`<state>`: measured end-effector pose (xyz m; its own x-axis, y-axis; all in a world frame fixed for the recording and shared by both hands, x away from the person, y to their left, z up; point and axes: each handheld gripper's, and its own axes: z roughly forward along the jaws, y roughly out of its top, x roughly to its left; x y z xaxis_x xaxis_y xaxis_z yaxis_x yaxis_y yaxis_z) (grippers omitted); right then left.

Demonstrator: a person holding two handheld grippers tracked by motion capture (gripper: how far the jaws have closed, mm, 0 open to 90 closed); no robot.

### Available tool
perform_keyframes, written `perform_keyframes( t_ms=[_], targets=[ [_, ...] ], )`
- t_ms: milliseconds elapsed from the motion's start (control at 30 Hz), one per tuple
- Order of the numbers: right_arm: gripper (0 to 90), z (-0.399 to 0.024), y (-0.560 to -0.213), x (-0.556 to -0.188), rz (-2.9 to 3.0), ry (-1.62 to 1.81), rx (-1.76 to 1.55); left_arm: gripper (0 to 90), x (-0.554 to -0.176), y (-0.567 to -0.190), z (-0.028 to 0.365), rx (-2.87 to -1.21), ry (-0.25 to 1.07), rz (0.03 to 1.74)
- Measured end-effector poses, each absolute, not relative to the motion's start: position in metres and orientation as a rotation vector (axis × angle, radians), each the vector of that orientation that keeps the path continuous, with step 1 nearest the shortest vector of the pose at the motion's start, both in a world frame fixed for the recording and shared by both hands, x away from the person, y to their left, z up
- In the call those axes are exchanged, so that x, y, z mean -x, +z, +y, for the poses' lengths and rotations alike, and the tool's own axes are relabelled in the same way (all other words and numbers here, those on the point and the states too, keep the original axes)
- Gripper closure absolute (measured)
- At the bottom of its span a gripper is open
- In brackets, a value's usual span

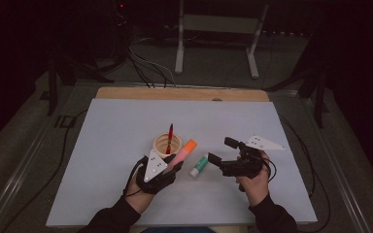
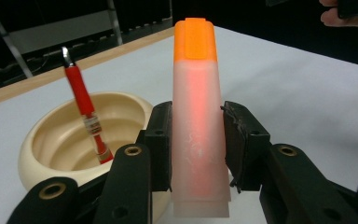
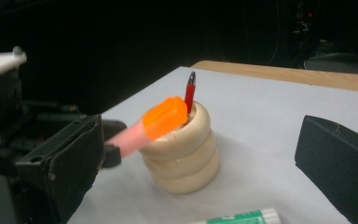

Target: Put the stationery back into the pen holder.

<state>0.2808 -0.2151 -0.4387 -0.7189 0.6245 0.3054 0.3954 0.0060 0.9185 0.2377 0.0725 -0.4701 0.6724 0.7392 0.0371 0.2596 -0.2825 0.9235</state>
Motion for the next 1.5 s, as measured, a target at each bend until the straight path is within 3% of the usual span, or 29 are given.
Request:
perform_keyframes(
  t_ms=[367,867,967,1200,1300,1500],
  targets=[
    [3.6,-0.185,-0.432,-0.273,2.071,1.945,-1.186,66.0,-0.236,-0.468,0.076,-1.805,0.600,0.791],
    [41.4,-0.180,-0.444,-0.288,2.037,2.112,-1.641,65.9,-0.232,-0.465,0.075,-1.770,0.602,0.767],
    [45.6,-0.175,-0.448,-0.291,2.059,2.112,-1.680,65.9,-0.232,-0.466,0.074,-1.772,0.601,0.759],
    [65.0,-0.164,-0.455,-0.295,2.111,2.095,-1.720,65.9,-0.231,-0.466,0.073,-1.771,0.593,0.749],
    [69.9,-0.164,-0.458,-0.297,2.111,2.109,-1.751,65.9,-0.231,-0.466,0.073,-1.769,0.591,0.749],
    [71.2,-0.166,-0.465,-0.303,2.111,2.188,-1.829,65.9,-0.232,-0.467,0.073,-1.782,0.575,0.747]
  ],
)
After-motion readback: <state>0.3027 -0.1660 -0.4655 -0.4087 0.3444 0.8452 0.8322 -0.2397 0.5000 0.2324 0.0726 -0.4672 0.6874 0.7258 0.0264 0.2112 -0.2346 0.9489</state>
